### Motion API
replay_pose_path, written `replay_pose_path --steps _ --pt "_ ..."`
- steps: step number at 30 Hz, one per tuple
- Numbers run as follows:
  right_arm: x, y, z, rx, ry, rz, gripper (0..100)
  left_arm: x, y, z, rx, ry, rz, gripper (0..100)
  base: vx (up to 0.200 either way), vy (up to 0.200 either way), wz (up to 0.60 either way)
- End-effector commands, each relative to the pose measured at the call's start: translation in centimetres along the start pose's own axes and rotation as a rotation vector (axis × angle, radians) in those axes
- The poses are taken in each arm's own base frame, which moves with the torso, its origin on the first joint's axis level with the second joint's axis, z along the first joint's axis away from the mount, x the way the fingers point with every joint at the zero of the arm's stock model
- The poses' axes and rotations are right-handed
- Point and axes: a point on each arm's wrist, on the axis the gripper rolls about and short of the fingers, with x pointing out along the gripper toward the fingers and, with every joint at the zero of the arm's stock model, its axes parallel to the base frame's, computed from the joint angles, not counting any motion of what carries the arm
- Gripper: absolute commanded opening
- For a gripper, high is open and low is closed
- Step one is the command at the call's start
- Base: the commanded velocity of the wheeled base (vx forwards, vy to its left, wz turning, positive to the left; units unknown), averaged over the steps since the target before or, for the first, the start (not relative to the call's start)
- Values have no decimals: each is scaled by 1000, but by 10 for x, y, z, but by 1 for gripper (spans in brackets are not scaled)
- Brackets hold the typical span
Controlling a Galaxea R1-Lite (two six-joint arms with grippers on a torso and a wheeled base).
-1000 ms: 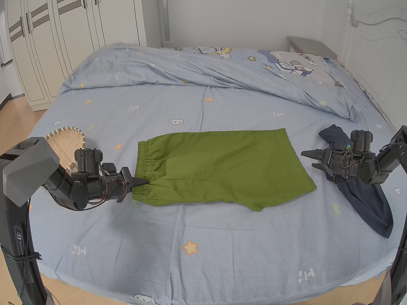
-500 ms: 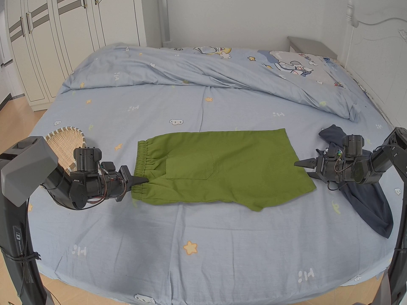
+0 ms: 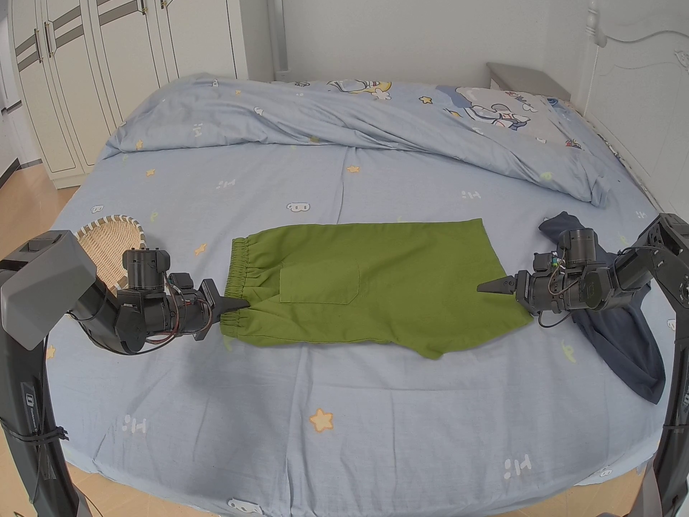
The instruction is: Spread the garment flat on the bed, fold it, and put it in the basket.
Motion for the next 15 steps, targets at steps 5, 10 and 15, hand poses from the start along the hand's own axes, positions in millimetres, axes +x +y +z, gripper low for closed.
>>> replay_pose_path --steps 5,10,15 --pt "3 -1 -5 14 21 -1 0 -1 0 0 -2 1 1 0 0 0 0" --pt "-3 -2 -6 14 17 -9 0 -2 1 0 -5 3 3 0 0 0 0" --pt "-9 0 -2 8 1 -12 0 -1 1 0 -7 5 5 0 0 0 0"
